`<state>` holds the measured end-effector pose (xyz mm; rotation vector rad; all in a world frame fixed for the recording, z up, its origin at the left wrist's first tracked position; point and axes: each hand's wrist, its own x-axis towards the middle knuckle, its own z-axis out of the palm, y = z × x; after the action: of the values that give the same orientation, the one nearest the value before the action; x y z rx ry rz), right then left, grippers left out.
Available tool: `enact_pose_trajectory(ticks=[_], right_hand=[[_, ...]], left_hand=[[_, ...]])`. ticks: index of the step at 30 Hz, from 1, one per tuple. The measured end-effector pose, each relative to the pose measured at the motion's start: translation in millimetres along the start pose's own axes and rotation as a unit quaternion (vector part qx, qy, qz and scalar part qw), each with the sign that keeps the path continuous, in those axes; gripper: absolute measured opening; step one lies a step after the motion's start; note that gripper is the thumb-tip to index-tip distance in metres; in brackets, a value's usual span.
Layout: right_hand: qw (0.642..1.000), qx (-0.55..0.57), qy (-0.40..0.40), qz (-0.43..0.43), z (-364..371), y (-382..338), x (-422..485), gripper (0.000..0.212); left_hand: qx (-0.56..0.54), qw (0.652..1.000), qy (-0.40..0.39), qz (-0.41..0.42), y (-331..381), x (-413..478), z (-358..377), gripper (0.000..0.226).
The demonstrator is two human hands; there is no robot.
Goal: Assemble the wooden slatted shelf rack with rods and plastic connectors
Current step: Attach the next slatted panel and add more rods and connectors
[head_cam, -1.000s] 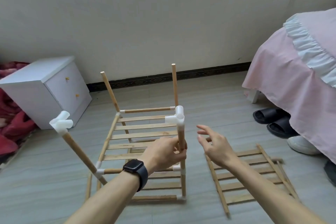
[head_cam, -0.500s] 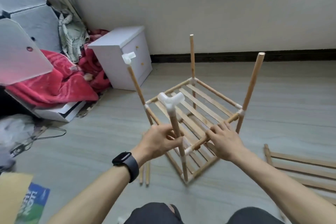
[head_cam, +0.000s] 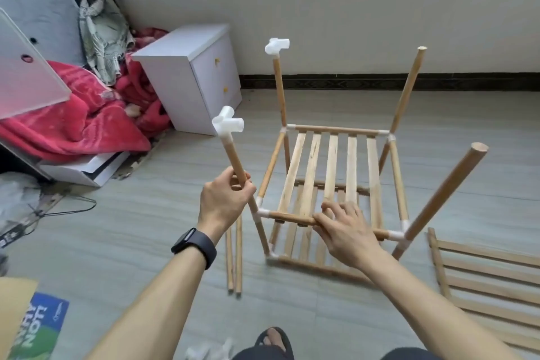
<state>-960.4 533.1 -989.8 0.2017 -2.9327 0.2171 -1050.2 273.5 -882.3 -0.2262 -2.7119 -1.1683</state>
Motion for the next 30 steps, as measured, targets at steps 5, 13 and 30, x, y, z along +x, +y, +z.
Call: enact_pose_trajectory(ticks=[5, 13, 30], right_hand=[[0.998, 0.006, -0.040, 0.044, 1, 10, 2, 0.037], [0.995, -0.037, 0.065, 0.067, 15, 2, -4, 0.033], [0.990, -0.065, 0.044, 0.121, 37, -10, -6, 0.056]], left_hand=[[-0.027, 0.999, -0.003, 0.023, -14, -6, 22, 0.005], [-0.027, 0.998, -0.036, -0.047, -77, -53, 61, 0.023], [0.266, 0.839, -0.354, -0.316, -225, -202, 115, 0.028]])
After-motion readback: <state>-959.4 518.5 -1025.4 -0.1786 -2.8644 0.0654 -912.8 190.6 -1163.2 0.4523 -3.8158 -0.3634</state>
